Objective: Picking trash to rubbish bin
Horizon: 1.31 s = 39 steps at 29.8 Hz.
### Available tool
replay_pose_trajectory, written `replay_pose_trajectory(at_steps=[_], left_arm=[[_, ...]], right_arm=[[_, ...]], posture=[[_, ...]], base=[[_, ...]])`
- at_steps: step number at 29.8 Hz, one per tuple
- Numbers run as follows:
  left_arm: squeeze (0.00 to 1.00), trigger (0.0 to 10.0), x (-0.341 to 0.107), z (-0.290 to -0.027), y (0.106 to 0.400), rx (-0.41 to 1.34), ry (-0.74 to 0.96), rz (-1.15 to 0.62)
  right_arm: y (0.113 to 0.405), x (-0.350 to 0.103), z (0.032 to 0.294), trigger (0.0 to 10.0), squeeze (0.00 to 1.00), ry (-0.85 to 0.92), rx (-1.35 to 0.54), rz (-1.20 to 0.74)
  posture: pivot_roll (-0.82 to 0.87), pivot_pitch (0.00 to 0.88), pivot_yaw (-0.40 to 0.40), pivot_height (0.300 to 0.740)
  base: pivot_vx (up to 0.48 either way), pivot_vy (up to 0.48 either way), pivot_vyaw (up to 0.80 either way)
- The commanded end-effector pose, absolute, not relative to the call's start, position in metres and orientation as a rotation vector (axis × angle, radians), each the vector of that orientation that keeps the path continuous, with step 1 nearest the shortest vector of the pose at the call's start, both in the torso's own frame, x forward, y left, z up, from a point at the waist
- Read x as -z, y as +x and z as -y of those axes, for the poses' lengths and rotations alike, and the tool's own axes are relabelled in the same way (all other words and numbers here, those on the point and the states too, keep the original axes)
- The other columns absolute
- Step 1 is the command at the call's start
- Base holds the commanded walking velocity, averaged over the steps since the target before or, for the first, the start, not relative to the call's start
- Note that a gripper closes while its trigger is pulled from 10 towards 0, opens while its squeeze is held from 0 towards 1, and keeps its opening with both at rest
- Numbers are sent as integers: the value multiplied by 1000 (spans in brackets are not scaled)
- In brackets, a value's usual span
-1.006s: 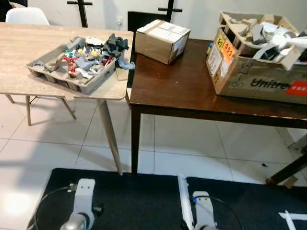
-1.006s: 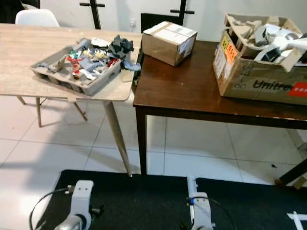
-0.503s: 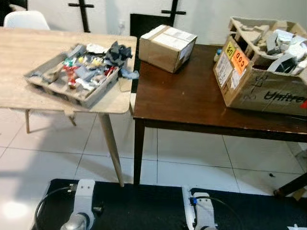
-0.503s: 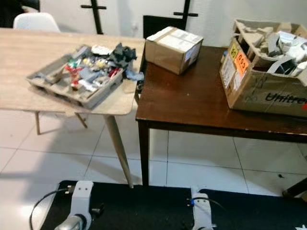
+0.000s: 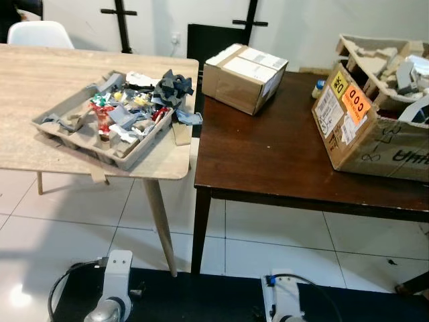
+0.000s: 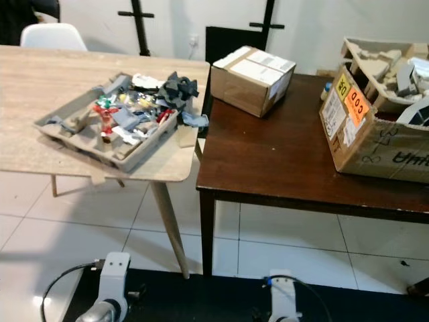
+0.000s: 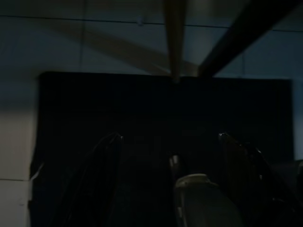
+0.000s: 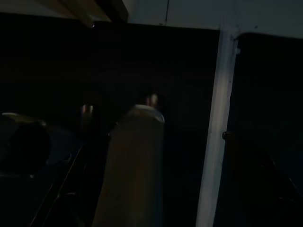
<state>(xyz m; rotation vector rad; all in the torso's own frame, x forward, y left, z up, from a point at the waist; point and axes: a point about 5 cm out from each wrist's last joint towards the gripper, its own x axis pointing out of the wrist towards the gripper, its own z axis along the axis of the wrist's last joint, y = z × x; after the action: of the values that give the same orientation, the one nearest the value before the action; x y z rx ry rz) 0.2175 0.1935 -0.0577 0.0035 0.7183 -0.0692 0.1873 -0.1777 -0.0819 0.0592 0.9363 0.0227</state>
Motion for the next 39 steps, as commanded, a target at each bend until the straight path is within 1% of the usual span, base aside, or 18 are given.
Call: replay_pose_trajectory(at_steps=[1,4,13,25,39], left_arm=[[0,10000,63,-193,209,76,6,-751],[0,10000,63,-193,209,75,9,-752],[0,10000,63,-196,210,66,39,-771],[0,10000,64,-195,210,66,24,-782],[0,10000,65,-194,209,69,22,-789]], right_arm=[[183,83,184,10000,0,44,-10,-952],[183,83,184,10000,0,43,-10,-951],[184,83,183,10000,0,45,0,-946],[182,84,185,10000,0,48,14,-947],[182,84,186,10000,0,48,20,-948]], posture=[[85,81,-12,740],[85,79,-11,740],[87,73,-2,740],[86,76,1,740],[86,77,0,740]], base=[[262,0,0],[254,0,0],[0,0,0],[0,0,0],[0,370,0]])
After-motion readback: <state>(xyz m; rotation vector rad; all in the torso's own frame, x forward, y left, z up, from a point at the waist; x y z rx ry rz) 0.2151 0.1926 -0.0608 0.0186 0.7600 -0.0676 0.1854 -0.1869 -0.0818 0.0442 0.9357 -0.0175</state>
